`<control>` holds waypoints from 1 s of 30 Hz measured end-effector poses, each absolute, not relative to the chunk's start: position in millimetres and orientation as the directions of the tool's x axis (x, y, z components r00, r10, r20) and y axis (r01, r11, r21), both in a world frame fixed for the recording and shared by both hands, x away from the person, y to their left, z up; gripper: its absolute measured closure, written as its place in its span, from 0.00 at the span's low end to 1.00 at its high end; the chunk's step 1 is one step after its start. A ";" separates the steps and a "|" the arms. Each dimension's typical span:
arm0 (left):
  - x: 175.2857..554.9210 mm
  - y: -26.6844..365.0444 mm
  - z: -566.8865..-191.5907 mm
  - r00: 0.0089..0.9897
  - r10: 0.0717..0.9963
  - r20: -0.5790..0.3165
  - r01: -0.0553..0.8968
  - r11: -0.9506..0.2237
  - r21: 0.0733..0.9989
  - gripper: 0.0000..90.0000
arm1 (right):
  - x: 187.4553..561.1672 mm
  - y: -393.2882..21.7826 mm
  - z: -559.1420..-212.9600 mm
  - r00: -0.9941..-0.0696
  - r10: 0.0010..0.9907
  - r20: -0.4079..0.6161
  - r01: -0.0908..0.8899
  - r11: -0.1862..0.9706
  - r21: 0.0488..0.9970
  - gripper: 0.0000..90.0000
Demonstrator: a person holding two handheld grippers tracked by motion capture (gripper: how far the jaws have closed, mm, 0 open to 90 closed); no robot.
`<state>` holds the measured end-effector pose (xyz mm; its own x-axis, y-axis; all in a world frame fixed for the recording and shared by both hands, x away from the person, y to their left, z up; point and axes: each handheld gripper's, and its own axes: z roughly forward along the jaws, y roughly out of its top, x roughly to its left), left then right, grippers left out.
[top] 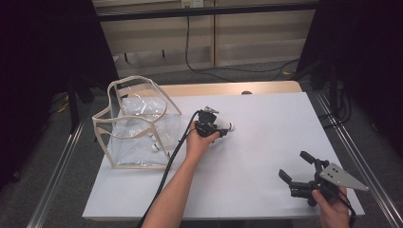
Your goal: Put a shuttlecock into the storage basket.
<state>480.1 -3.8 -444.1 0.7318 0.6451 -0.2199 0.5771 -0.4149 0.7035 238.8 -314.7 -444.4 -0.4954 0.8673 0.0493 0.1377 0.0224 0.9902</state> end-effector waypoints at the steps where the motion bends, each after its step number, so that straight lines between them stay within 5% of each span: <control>1: 479.9 -4.4 -444.8 0.729 0.646 -0.225 0.580 -0.411 0.703 0.65 | 238.9 -314.9 -444.5 -0.497 0.867 0.049 0.137 0.022 0.990 0.01; 17: 481.3 -9.3 -451.5 0.727 0.645 -0.235 0.580 -0.394 0.713 0.73 | 238.7 -315.4 -444.5 -0.497 0.866 0.051 0.138 0.021 0.990 0.01; 30: 479.2 -9.1 -447.5 0.733 0.629 -0.259 0.583 -0.383 0.717 0.96 | 238.5 -315.9 -444.5 -0.496 0.867 0.050 0.136 0.021 0.990 0.01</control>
<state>479.2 -9.1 -447.5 0.7327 0.6292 -0.2594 0.5827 -0.3831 0.7167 238.5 -315.9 -444.5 -0.4957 0.8670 0.0499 0.1362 0.0209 0.9905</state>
